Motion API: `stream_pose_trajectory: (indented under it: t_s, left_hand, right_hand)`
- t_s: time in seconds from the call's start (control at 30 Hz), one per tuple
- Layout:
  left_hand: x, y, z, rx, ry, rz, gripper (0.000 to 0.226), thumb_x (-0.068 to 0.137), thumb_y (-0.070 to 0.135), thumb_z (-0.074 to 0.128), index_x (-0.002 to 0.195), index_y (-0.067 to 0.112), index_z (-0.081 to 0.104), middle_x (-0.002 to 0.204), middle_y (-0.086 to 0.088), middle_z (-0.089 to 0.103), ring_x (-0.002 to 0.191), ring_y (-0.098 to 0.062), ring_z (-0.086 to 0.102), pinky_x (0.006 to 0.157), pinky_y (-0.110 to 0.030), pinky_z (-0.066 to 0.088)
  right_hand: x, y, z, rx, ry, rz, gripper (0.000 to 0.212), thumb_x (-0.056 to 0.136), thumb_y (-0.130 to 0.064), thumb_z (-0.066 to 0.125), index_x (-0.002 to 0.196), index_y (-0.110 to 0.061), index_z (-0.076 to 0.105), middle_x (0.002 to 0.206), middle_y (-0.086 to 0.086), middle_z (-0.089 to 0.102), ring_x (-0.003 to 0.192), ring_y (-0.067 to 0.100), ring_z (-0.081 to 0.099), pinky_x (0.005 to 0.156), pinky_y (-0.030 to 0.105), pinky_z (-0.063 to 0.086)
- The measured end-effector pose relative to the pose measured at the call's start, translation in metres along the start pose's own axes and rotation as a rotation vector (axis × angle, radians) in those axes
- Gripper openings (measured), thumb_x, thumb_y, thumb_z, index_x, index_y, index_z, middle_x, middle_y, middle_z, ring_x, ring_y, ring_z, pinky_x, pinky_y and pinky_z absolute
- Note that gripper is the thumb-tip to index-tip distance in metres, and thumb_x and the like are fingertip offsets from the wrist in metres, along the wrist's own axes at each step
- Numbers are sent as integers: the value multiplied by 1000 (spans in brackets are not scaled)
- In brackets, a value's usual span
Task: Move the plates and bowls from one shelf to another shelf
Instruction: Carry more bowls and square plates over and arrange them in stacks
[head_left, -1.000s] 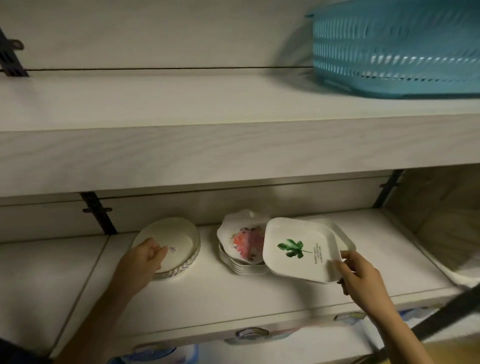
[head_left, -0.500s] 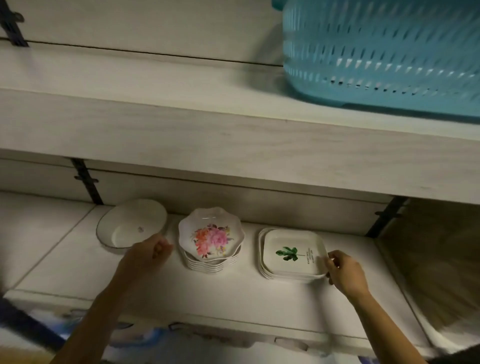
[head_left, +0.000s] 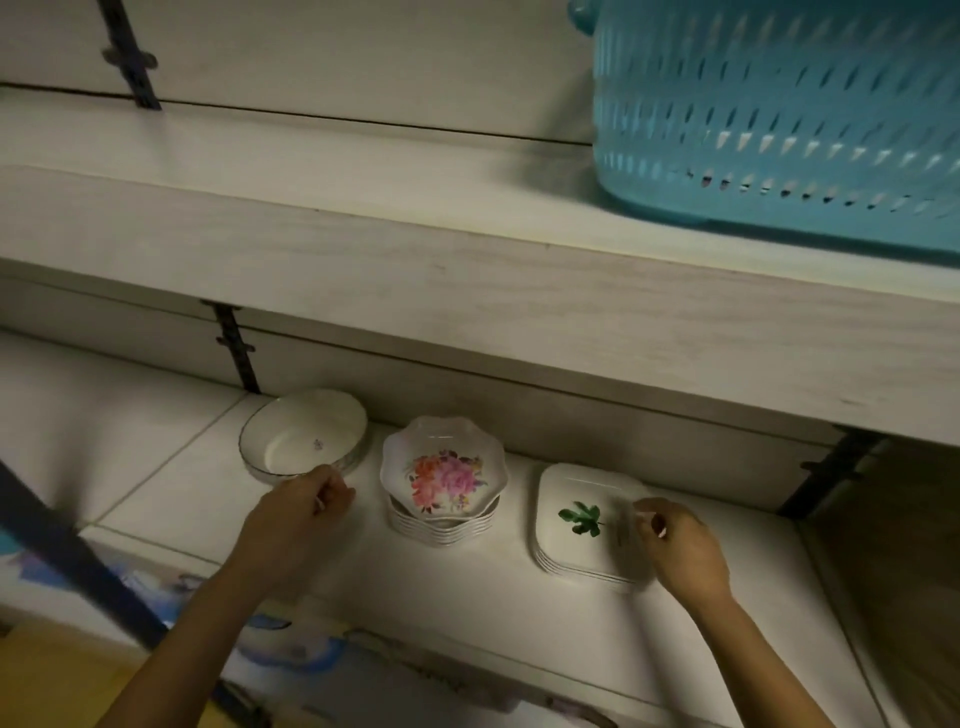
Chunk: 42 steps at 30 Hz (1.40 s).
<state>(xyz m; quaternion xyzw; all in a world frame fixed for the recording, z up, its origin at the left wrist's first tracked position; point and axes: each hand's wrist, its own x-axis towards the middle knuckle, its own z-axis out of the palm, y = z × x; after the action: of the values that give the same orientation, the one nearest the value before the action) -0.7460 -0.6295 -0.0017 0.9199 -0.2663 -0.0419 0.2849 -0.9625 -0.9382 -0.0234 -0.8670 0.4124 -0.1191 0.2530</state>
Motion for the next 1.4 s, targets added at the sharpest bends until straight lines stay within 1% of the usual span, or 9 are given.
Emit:
stream_pose_trajectory:
  t_s: [0.2, 0.4, 0.63, 0.7, 0.8, 1.0, 1.13, 1.27, 1.4]
  left_hand:
    - [-16, 1, -12, 69, 58, -30, 17, 92, 30, 46, 85, 17, 55, 74, 4, 57, 65, -13, 52, 62, -28, 44]
    - [-41, -23, -41, 84, 112, -107, 20, 91, 31, 46, 84, 14, 54, 78, -4, 62, 71, -24, 58, 69, -42, 52]
    - [-71, -75, -82, 69, 181, -171, 15, 91, 32, 45, 84, 20, 51, 85, -2, 64, 77, -20, 61, 70, -35, 54]
    - [-77, -96, -95, 74, 215, -202, 20, 91, 32, 46, 87, 14, 55, 85, -5, 67, 78, -24, 63, 73, -41, 55]
    - [-84, -132, -118, 92, 241, -201, 21, 91, 31, 47, 89, 12, 57, 86, -7, 67, 77, -23, 61, 69, -36, 53]
    - [-98, -218, -177, 142, 220, -183, 15, 93, 33, 46, 93, 19, 53, 84, 6, 54, 81, -14, 58, 75, -26, 52]
    - [-99, -285, -217, 188, 202, -168, 15, 93, 35, 43, 85, 23, 49, 87, 4, 61, 77, -11, 55, 63, -17, 41]
    - [-100, -340, -254, 242, 206, -187, 20, 93, 34, 43, 93, 18, 54, 96, -1, 66, 82, -13, 59, 68, -22, 48]
    - [-90, -389, -286, 263, 209, -224, 19, 92, 36, 45, 96, 19, 54, 103, 1, 66, 83, -10, 59, 60, -13, 41]
  right_hand:
    - [-8, -50, 8, -86, -81, -274, 19, 92, -31, 50, 105, -29, 64, 100, -5, 65, 83, 14, 62, 67, 29, 51]
    - [-27, -119, 31, -113, -154, -510, 18, 92, -31, 47, 100, -29, 63, 97, -6, 67, 81, 15, 62, 65, 30, 50]
    - [-56, -202, 72, -137, -209, -742, 20, 93, -31, 47, 102, -29, 65, 97, -10, 66, 80, 7, 58, 66, 22, 45]
    - [-66, -224, 87, -123, -232, -760, 22, 92, -28, 48, 105, -28, 65, 100, -9, 67, 83, 9, 60, 70, 24, 50]
    - [-83, -263, 110, -109, -262, -770, 22, 92, -33, 47, 107, -32, 62, 100, -10, 67, 86, 10, 63, 74, 31, 54]
    - [-129, -353, 165, -83, -283, -824, 21, 93, -33, 46, 108, -35, 60, 98, -14, 66, 84, 7, 61, 67, 23, 48]
    - [-160, -415, 206, -44, -294, -874, 22, 93, -31, 46, 110, -33, 60, 104, -13, 65, 87, 6, 60, 60, 13, 37]
    - [-190, -474, 234, -16, -328, -895, 20, 94, -31, 45, 109, -30, 59, 108, -10, 64, 90, 9, 60, 74, 25, 51]
    - [-209, -527, 258, -20, -353, -934, 24, 94, -26, 45, 116, -25, 57, 114, -7, 61, 96, 11, 61, 79, 26, 52]
